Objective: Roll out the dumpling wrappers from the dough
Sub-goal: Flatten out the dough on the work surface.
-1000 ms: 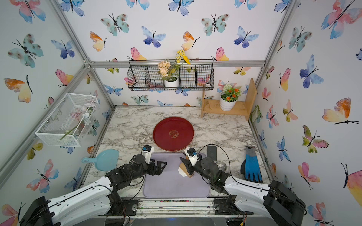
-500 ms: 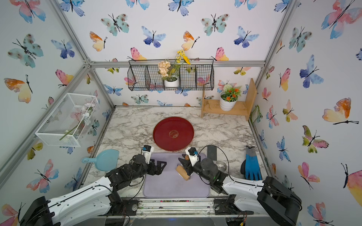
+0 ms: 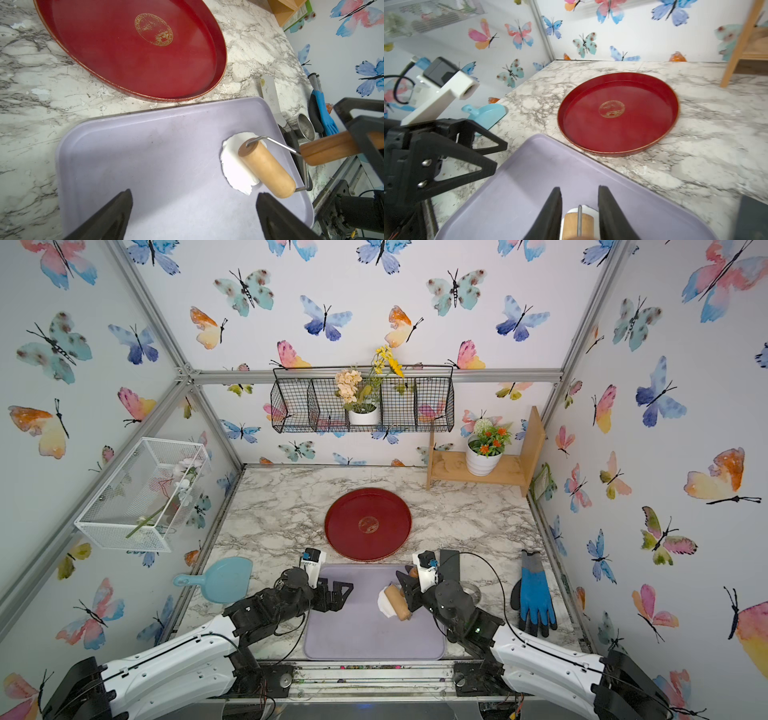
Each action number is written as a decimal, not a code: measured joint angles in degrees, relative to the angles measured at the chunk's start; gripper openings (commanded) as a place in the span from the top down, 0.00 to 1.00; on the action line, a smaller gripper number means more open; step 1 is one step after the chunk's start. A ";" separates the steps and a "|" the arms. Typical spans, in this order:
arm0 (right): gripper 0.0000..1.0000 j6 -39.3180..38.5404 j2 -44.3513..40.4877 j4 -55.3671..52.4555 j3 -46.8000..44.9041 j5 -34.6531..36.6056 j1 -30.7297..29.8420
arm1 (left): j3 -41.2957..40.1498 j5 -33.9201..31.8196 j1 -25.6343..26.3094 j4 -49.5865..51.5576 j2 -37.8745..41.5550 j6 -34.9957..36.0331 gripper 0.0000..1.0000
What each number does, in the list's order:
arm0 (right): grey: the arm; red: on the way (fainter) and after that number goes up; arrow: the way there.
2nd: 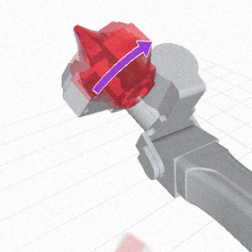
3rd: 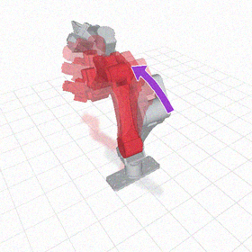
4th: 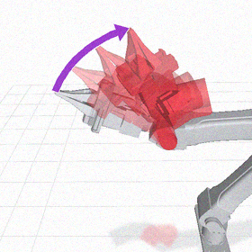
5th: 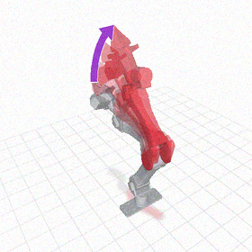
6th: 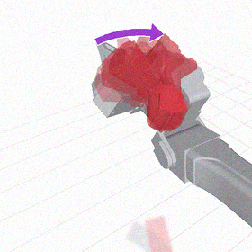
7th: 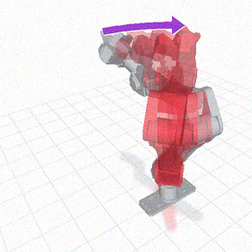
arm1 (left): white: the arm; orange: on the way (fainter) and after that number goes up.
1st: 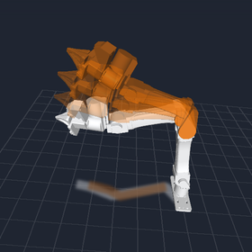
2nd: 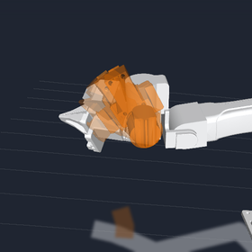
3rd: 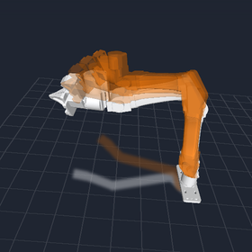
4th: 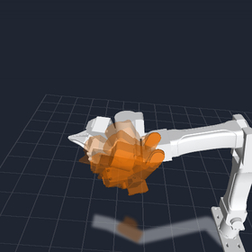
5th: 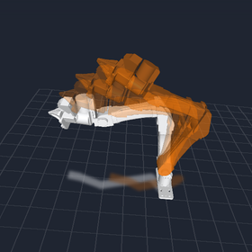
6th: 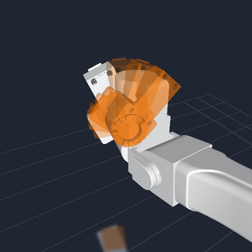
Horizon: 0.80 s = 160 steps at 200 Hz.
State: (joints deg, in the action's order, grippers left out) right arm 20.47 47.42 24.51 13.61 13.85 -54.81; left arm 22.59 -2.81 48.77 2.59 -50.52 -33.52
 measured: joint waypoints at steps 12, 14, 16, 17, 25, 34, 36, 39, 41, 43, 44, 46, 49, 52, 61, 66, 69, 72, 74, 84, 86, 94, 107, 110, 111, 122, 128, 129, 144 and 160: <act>0.98 0.13 -0.66 -1.77 0.50 2.54 0.02 | 0.00 0.00 0.00 -0.07 0.00 -0.02 0.01; 0.98 0.13 -0.63 -2.08 0.61 2.95 0.02 | 0.00 -0.02 0.00 -0.09 0.00 -0.02 0.01; 0.98 0.15 -0.63 -2.43 0.74 3.30 0.02 | 0.00 -0.02 0.00 -0.09 -0.02 -0.04 0.01; 0.98 0.17 -0.61 -2.67 0.83 3.48 0.02 | 0.00 0.00 0.00 -0.11 -0.02 -0.04 0.01; 0.98 0.42 -0.39 -3.58 1.07 4.92 0.02 | 0.00 -0.02 0.00 -0.13 -0.04 -0.09 0.01; 0.98 0.74 0.00 -4.48 1.14 6.49 0.02 | 0.00 -0.07 0.00 -0.15 -0.11 -0.11 0.01; 0.98 0.81 0.11 -4.72 1.14 6.86 0.02 | 0.00 -0.07 0.00 -0.13 -0.13 -0.13 0.01; 0.98 0.92 0.28 -5.03 1.14 7.39 0.02 | 0.00 -0.09 0.00 -0.15 -0.13 -0.13 0.01; 0.98 0.98 0.46 -5.33 1.14 7.69 0.02 | 0.00 -0.09 0.00 -0.15 -0.15 -0.13 0.01; 0.98 1.03 0.59 -5.42 1.14 7.96 0.02 | 0.00 -0.11 0.00 -0.13 -0.15 -0.13 0.01; 0.98 1.03 0.63 -5.46 1.14 8.09 0.02 | 0.00 -0.11 0.00 -0.15 -0.15 -0.13 0.01; 0.98 1.22 0.76 -5.60 1.14 8.46 0.00 | 0.00 -0.11 0.00 -0.15 -0.15 -0.13 0.01; 0.98 1.49 0.96 -5.53 1.18 8.81 0.02 | 0.00 -0.11 0.00 -0.15 -0.15 -0.15 0.01; 0.98 1.60 1.11 -5.55 1.29 9.01 0.00 | 0.00 -0.13 0.00 -0.15 -0.15 -0.15 0.01; 0.98 1.66 1.49 -5.60 1.70 10.03 -0.02 | 0.00 -0.15 0.00 -0.15 -0.15 -0.15 0.01; 0.98 1.77 1.73 -5.55 1.79 10.49 -0.04 | 0.00 -0.15 0.00 -0.15 -0.15 -0.15 0.01; 0.98 1.86 1.90 -5.40 1.79 10.75 -0.04 | 0.00 -0.15 0.00 -0.15 -0.15 -0.15 0.01; 0.98 1.97 2.05 -5.25 1.79 11.08 -0.04 | 0.00 -0.15 0.00 -0.15 -0.15 -0.15 0.01; 0.98 2.03 2.23 -5.18 1.79 11.32 -0.04 | 0.00 -0.15 0.00 -0.15 -0.15 -0.15 0.01; 0.98 2.43 3.02 -4.61 1.88 12.39 -0.04 | 0.00 -0.17 0.00 -0.15 -0.17 -0.17 0.01; 0.98 2.47 3.17 -4.55 1.90 12.61 -0.04 | 0.00 -0.17 0.00 -0.15 -0.17 -0.17 0.01; 0.98 2.84 4.15 -4.37 2.27 13.57 -0.07 | 0.00 -0.17 0.00 -0.15 -0.20 -0.17 0.01; 0.98 3.76 6.14 -4.81 3.61 15.04 -0.11 | 0.00 -0.20 0.00 -0.15 -0.26 -0.17 0.01; 0.98 4.02 6.71 -5.05 4.00 15.39 -0.11 | 0.00 -0.22 0.00 -0.15 -0.26 -0.17 0.01; 0.98 4.04 6.82 -5.09 4.07 15.45 -0.11 | 0.00 -0.22 0.00 -0.15 -0.26 -0.15 0.01; 0.98 5.09 8.35 -6.08 5.38 16.90 -0.17 | 0.00 -0.28 0.00 -0.15 -0.26 -0.17 0.01; 0.98 5.55 8.90 -6.49 5.86 17.55 -0.20 | 0.00 -0.31 0.00 -0.15 -0.26 -0.17 0.01; 0.98 5.68 9.01 -6.58 5.92 17.66 -0.20 | 0.00 -0.31 0.00 -0.15 -0.26 -0.17 0.01; 0.98 6.99 9.35 -7.58 6.38 19.06 -0.28 | 0.00 -0.33 0.00 -0.15 -0.26 -0.17 0.01; 0.98 7.69 8.66 -8.50 6.34 20.22 -0.31 | 0.00 -0.35 0.00 -0.15 -0.26 -0.17 0.01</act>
State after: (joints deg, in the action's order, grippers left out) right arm 28.16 56.07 16.01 19.94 34.06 -55.11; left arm 22.59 -3.16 48.77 2.44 -50.78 -33.69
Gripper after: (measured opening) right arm 0.310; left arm 0.987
